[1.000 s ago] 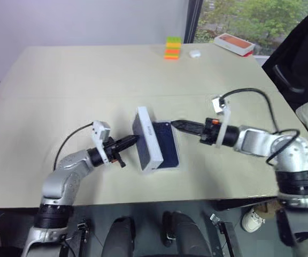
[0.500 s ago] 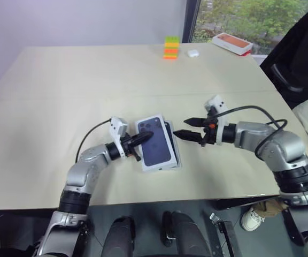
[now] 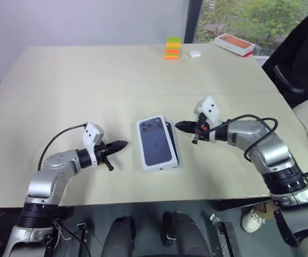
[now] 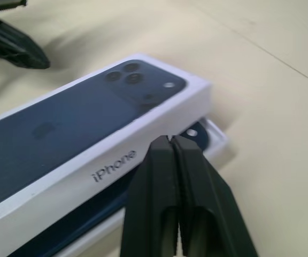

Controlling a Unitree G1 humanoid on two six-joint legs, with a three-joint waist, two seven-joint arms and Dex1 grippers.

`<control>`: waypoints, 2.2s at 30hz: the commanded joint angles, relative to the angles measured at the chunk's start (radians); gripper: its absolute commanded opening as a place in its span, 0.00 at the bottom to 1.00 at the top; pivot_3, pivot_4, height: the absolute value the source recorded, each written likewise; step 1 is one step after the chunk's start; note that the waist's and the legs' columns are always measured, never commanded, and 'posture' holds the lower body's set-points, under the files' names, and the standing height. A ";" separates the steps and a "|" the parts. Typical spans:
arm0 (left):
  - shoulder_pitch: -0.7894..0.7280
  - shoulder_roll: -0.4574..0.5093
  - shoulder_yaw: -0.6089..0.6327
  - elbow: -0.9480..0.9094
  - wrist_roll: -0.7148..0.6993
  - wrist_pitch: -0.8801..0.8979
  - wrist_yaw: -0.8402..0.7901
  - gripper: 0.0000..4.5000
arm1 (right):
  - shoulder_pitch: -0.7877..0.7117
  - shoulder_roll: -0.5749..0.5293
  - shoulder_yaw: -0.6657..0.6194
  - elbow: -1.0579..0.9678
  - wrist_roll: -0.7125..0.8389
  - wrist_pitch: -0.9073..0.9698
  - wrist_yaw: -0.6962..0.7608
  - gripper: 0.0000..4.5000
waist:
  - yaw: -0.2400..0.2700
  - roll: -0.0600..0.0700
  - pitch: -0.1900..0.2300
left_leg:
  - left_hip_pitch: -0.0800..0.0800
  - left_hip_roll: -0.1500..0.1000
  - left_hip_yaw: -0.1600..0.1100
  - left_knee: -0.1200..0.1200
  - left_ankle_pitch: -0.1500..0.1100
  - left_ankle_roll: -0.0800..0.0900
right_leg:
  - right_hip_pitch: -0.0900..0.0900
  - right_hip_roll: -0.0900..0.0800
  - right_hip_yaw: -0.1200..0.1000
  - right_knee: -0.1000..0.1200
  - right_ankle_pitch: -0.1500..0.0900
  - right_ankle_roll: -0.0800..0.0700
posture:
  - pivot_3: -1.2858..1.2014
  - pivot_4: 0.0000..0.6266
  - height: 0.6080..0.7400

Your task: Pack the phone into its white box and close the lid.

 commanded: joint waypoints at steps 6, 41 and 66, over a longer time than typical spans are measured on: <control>-0.047 -0.049 -0.111 0.017 0.048 0.052 0.005 0.00 | 0.031 0.026 0.025 -0.043 -0.100 -0.026 0.020 0.01 | -0.001 0.000 0.000 | 0.000 0.000 0.000 0.000 0.000 0.000 | 0.000 0.000 0.000 0.000 0.000 0.000 | 0.52 0.24 1.00; -0.103 -0.163 -0.119 0.019 0.071 0.041 0.032 0.00 | 0.106 0.012 -0.008 -0.078 -0.210 -0.031 0.057 0.01 | -0.001 0.000 0.000 | 0.001 0.000 0.000 0.001 0.000 0.000 | 0.001 0.000 0.000 0.001 0.000 0.000 | 0.52 0.24 1.00; -0.325 -0.222 -0.024 0.198 0.048 -0.011 0.070 0.00 | -0.074 0.131 -0.075 0.098 -0.250 -0.093 -0.016 0.01 | -0.001 0.000 0.000 | 0.001 0.000 0.000 0.002 0.000 0.000 | 0.002 -0.001 0.000 0.002 0.001 -0.001 | 0.52 0.24 1.00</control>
